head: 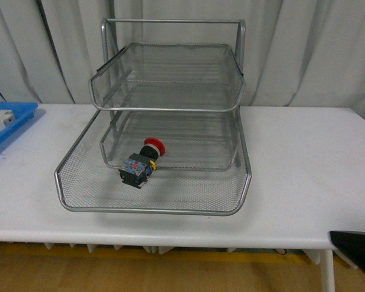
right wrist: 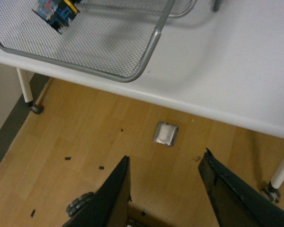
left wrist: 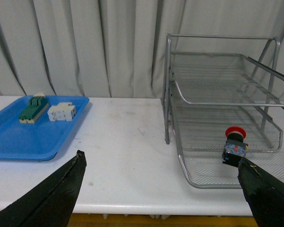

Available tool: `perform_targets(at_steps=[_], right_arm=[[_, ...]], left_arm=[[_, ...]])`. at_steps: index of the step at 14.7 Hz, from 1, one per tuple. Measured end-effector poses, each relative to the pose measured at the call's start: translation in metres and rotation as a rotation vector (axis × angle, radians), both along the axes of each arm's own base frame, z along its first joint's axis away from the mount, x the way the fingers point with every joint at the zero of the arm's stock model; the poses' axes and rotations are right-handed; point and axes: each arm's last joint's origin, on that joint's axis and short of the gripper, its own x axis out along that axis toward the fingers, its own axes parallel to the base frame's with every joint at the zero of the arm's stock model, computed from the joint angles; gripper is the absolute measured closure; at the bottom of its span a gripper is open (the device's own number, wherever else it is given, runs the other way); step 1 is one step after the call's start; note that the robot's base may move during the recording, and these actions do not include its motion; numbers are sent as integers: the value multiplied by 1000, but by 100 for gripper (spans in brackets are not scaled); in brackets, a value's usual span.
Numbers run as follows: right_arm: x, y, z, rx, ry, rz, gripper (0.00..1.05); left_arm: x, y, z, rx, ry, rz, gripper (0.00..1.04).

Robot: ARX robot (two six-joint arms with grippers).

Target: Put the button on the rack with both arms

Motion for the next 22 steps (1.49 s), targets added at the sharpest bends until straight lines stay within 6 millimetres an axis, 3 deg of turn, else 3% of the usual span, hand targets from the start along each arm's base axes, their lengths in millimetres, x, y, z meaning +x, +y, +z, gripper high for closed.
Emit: perform_targets(at_steps=[1,6,10,15,19,22], right_arm=[[26,44,-26,-8,112,9,81],[42,72,-38,-17,129,4,102],[55,90,-45,-22,113,-10,103],[87,135,-69,-64,71,-48,103],[108,146,-80,-84,23,-89,103],[149,150,-55,-59,-169,-162,103]], left_arm=[[0,0,0,0,0,0,7],[0,0,0,0,0,0,7],[0,0,0,0,0,0,7],[0,0,0,0,0,0,7],[0,0,0,0,0,0,7],[0,0,0,0,0,0,7]])
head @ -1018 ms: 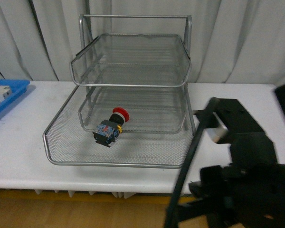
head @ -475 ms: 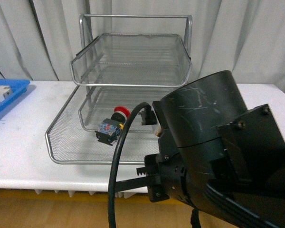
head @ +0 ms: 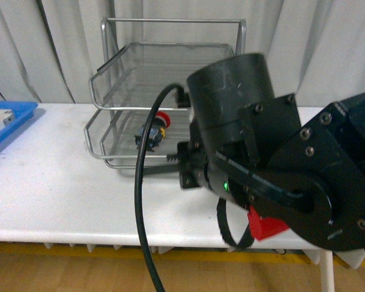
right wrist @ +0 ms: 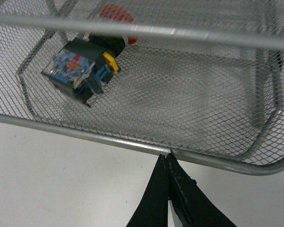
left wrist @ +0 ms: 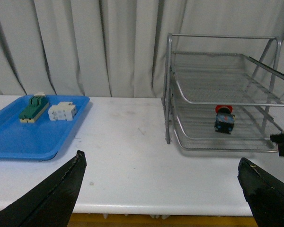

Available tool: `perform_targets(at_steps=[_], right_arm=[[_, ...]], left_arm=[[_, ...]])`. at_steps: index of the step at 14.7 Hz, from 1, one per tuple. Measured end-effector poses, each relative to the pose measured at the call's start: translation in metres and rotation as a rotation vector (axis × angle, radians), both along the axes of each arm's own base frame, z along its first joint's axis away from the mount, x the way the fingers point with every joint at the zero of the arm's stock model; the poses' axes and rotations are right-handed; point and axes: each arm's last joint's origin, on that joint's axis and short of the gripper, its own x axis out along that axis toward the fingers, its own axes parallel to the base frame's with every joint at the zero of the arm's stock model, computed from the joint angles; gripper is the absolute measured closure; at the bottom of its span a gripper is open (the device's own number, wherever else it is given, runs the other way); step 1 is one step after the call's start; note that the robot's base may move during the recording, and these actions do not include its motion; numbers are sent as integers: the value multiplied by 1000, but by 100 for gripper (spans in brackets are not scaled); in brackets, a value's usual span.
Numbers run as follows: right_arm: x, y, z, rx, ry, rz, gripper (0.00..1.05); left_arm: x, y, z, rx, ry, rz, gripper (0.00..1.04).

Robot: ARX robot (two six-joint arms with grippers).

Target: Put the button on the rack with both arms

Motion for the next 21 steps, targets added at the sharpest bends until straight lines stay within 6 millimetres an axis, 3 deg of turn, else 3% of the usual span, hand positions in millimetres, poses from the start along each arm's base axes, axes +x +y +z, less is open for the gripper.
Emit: perform_targets(at_steps=[2,4,5,9,12,13,14,15,16,17,19,21], right_arm=[[20,-2,9,-4,-48,-26,103],[34,-3,-7,-30,-33,-46,103],[37,-4,-6,-29,-36,-53,103],[23,-17,-5,-12,-138,-32,103],[-3,-40,21,47,-226,-23,103],[-20,-53,35,96,-253,-17,103],[-45,-74,50,146,-312,-41,103],[-71,-97,61,184,-382,-92,94],[-98,-121,71,181,-490,-200,95],[-121,-143,73,119,-563,-306,103],[-146,-163,51,1,-470,-288,103],[-162,-178,59,3,-513,-288,103]], left_arm=[[0,0,0,0,-1,0,7],[0,0,0,0,0,0,7],[0,0,0,0,0,0,7],[0,0,0,0,0,0,7],[0,0,0,0,0,0,7],[0,0,0,0,0,0,7],[0,0,0,0,0,0,7],[0,0,0,0,0,0,7],[0,0,0,0,0,1,7],[0,0,0,0,0,0,7],[0,0,0,0,0,0,7],[0,0,0,0,0,0,7]])
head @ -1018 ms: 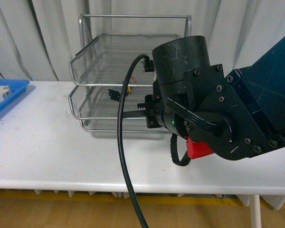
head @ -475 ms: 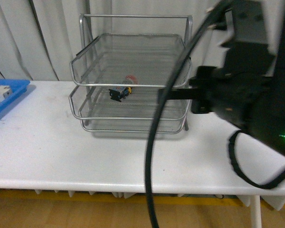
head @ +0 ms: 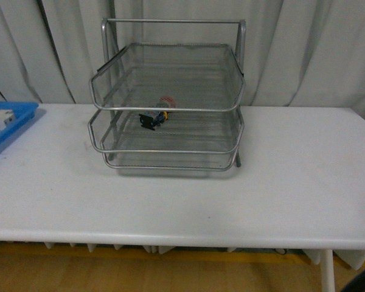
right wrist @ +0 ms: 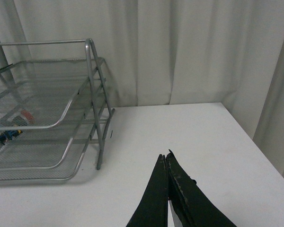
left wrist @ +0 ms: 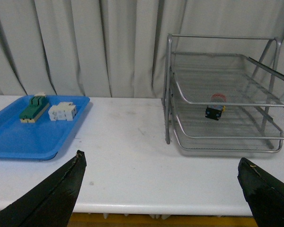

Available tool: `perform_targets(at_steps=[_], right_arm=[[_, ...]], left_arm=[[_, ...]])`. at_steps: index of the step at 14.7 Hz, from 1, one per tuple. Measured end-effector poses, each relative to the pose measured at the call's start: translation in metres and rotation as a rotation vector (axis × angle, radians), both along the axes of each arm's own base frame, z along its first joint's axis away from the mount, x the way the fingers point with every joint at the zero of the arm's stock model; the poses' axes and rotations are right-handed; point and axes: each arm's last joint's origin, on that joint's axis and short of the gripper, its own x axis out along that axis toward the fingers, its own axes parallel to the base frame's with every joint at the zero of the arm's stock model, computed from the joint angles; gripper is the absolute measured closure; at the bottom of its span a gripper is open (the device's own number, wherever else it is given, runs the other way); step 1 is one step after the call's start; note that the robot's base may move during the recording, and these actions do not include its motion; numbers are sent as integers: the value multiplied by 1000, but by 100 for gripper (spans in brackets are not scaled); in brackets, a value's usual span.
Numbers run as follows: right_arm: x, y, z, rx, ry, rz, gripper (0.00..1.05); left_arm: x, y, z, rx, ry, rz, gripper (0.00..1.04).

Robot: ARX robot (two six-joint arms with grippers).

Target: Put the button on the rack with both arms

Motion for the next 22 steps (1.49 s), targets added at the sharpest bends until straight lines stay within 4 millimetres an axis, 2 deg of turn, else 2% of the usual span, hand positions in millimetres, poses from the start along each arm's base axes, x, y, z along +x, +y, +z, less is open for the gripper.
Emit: perform_targets(at_steps=[3,10,22], right_arm=[[-22,-16,-4,-12,26,-5,103],[-54,-39,1,-8,2,-14,103],[-82,-38,7,-8,-18,1,103]], left_arm=[[0,0,0,0,0,0,7],[0,0,0,0,0,0,7],[0,0,0,0,0,0,7]])
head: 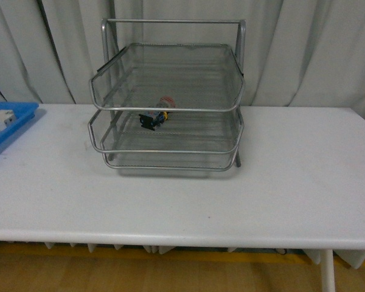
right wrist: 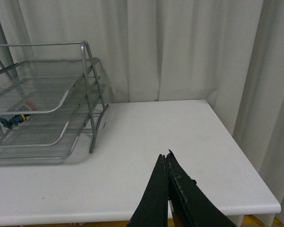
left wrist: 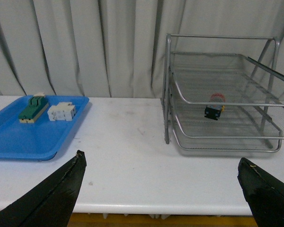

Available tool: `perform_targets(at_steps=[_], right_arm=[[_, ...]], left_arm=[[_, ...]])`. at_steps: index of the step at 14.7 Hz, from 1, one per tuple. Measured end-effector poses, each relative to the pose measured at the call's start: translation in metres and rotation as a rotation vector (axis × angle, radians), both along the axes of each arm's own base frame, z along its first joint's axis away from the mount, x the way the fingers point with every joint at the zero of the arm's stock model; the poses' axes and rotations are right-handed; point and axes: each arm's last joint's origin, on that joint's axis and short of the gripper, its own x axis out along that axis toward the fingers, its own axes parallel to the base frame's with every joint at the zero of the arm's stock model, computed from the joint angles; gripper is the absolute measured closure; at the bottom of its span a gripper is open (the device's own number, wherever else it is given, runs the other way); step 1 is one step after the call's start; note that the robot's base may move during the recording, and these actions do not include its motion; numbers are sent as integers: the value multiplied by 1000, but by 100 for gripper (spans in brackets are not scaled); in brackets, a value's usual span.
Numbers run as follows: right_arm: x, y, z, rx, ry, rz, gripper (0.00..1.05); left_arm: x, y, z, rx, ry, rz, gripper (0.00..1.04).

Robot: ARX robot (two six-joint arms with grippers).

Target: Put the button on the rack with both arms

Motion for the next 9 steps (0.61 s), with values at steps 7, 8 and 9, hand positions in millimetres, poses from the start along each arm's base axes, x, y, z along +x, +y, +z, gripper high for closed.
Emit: perform_targets(at_steps=[7,8,9], right_arm=[[-16,0,-3,0,3,2,103],[-16,0,-4,-2,13,3,97],[-16,0,-4,-2,8,3,83]], left_arm=[[0,0,0,0,-1,0,7],[0,0,0,0,1,0,7],[0,0,0,0,1,0,7]])
